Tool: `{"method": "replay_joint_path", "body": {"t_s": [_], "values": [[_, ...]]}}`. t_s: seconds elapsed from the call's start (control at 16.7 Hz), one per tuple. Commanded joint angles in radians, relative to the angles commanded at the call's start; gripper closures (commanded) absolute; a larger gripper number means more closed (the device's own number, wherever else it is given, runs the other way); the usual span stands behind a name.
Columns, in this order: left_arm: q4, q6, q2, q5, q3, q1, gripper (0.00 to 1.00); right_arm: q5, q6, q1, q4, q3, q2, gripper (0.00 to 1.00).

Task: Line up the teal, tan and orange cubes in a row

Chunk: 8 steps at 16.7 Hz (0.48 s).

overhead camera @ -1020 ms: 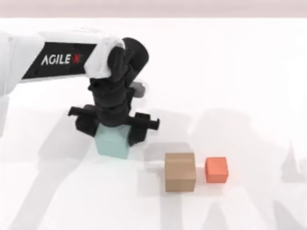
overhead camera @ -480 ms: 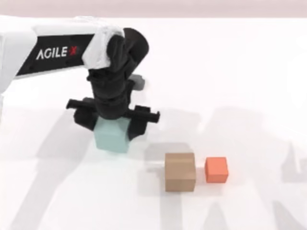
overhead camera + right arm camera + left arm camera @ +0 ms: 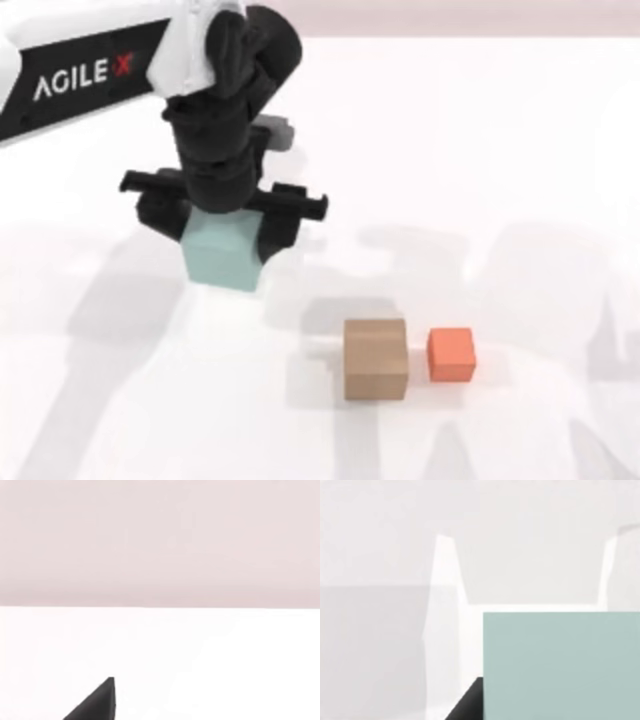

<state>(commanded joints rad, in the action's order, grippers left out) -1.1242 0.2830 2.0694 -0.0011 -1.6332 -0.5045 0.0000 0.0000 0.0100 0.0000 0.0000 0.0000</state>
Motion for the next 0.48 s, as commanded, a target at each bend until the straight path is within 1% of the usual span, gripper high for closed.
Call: {"method": "replay_joint_path", "body": {"t_s": [0.12, 0.24, 0.48], "values": [[0.002, 0.002, 0.001, -0.001, 0.005, -0.007, 1.0, 0.0, 0.0, 0.0, 0.0, 0.0, 0.0, 0.0], [0.003, 0.038, -0.028, -0.002, 0.034, -0.022, 1.0, 0.0, 0.0, 0.0, 0.0, 0.0, 0.0, 0.0], [0.007, 0.218, -0.142, -0.003, 0.154, -0.078, 1.0, 0.0, 0.0, 0.0, 0.0, 0.0, 0.0, 0.0]]}}
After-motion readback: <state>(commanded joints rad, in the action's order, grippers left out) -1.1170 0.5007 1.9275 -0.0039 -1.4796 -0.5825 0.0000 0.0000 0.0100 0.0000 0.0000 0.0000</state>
